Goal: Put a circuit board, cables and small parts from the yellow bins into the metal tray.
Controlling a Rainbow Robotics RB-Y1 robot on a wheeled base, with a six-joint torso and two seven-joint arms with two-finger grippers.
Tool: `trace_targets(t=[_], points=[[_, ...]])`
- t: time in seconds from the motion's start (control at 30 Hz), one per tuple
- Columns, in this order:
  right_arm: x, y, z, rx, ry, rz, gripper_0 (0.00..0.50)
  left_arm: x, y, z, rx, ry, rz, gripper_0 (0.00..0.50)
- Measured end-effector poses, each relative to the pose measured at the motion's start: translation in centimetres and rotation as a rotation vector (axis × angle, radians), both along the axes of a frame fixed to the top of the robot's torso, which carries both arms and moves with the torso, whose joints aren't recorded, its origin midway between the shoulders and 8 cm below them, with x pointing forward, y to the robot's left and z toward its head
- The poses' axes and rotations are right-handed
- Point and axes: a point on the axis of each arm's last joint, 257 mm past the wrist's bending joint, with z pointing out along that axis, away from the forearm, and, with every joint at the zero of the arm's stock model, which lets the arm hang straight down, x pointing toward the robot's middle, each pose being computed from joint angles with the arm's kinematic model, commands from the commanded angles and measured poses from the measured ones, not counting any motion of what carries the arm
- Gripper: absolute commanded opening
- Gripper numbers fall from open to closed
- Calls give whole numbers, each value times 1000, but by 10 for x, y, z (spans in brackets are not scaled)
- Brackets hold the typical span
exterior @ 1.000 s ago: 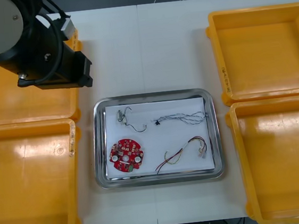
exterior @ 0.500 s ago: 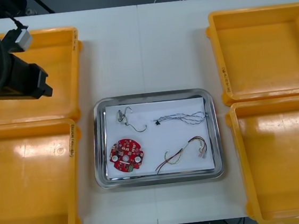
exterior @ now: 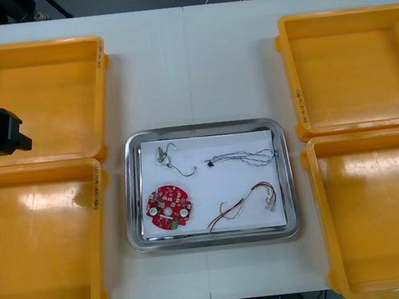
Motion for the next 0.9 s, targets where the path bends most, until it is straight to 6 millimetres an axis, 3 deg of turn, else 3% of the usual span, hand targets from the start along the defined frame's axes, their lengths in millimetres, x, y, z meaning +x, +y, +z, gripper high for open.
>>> trace_targets(t=[0.4,0.9], points=[[0,0,0,0,0,0,500,-24,31,-27,63,41,-52,500],[0,0,0,0,0,0,500,-38,58,-33,102,32,21,500]])
